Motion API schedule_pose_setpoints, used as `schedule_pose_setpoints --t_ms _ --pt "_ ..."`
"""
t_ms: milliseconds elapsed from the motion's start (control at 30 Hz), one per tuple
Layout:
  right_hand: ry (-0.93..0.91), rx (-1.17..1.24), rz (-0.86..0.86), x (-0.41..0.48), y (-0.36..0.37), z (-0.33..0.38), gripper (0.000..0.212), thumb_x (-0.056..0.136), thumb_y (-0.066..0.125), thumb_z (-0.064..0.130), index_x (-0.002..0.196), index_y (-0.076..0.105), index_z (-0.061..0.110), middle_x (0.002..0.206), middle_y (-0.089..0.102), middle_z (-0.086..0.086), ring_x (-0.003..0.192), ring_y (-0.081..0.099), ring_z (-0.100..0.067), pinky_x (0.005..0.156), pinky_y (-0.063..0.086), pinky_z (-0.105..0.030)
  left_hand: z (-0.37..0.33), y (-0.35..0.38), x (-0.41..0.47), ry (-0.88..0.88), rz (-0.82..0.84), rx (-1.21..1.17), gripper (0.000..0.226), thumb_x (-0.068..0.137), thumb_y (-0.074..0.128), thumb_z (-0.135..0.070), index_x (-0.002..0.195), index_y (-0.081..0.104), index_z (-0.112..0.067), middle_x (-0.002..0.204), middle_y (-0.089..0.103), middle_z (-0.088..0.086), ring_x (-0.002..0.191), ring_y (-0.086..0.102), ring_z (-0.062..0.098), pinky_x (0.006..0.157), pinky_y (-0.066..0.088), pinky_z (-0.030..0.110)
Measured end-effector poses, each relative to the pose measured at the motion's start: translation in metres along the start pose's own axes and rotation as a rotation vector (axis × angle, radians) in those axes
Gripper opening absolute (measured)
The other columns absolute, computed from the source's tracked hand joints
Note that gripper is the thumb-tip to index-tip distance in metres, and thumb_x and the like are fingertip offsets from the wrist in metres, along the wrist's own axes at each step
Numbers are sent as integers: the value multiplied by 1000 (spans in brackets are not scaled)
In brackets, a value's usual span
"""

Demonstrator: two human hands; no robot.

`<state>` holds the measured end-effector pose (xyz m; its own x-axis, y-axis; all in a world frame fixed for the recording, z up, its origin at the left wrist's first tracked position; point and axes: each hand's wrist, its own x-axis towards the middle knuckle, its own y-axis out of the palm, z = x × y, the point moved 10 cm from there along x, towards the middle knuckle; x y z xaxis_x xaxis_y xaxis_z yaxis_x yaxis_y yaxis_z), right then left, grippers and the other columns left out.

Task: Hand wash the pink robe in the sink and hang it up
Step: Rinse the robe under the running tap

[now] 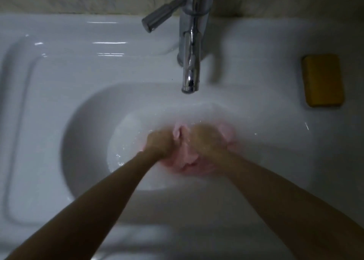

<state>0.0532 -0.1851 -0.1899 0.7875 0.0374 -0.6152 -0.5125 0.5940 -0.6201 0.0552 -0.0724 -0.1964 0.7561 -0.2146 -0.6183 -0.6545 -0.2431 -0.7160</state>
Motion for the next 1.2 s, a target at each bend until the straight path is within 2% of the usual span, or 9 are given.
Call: schedule_pose_setpoints --t_ms 100,200,300,400,467,600,733,1067,1200 --pt "-65 227 43 -10 -24 0 46 67 62 69 98 60 35 84 63 4 77 59 -13 72 49 -27 5 -24 -14 155 48 -405 56 81 50 -63 94 62 -10 87 64 7 74 58 18 65 46 35" --pt "-125 226 -122 -38 -52 -16 43 71 58 71 100 61 40 77 65 5 72 60 -14 75 49 -33 10 -35 -46 156 52 -534 66 72 47 -77 111 56 -25 97 65 -5 87 62 12 78 51 32" --pt "-238 -232 -421 -70 -64 -13 69 70 43 75 124 56 35 122 57 -4 117 47 -29 96 37 -42 -6 -31 -62 243 -130 -30 97 60 38 -87 138 36 -29 129 48 5 114 49 22 95 44 44" --pt "-65 -204 -156 -55 -21 -36 94 58 38 88 142 23 51 158 8 -1 142 13 -32 112 17 -52 -14 17 -54 242 -88 186 114 57 53 -82 149 9 -32 155 8 13 139 17 34 108 23 60" --pt "-66 -314 -114 -50 5 -35 94 57 27 90 142 23 50 158 13 -2 137 24 -34 107 23 -50 -8 41 -49 202 -92 197 119 56 71 -68 149 6 -30 156 11 13 137 24 37 101 30 58" --pt "-234 -501 -347 -54 17 -14 72 73 33 76 122 60 30 120 59 -7 94 56 -33 75 42 -39 -5 36 -52 259 -378 152 89 54 65 -52 130 37 -17 129 52 14 107 55 35 80 46 46" --pt "-327 -510 -561 -49 14 -7 53 78 46 61 101 67 17 97 63 -11 80 58 -31 65 43 -35 -6 19 -50 262 -551 119 51 74 40 -44 116 45 -16 106 61 12 84 62 30 68 51 38" --pt "-317 -464 -571 -16 6 7 44 83 41 49 74 71 18 58 62 0 52 61 -22 53 43 -24 2 14 -25 150 -387 -89 39 82 35 -32 109 51 -9 93 66 15 75 65 29 64 54 30" --pt "-78 -453 -86 -3 28 -12 79 85 13 67 140 45 20 138 49 -14 125 48 -27 103 31 -33 22 38 -14 -122 -92 -578 56 89 31 -40 125 57 -5 126 58 16 117 55 31 100 43 40"
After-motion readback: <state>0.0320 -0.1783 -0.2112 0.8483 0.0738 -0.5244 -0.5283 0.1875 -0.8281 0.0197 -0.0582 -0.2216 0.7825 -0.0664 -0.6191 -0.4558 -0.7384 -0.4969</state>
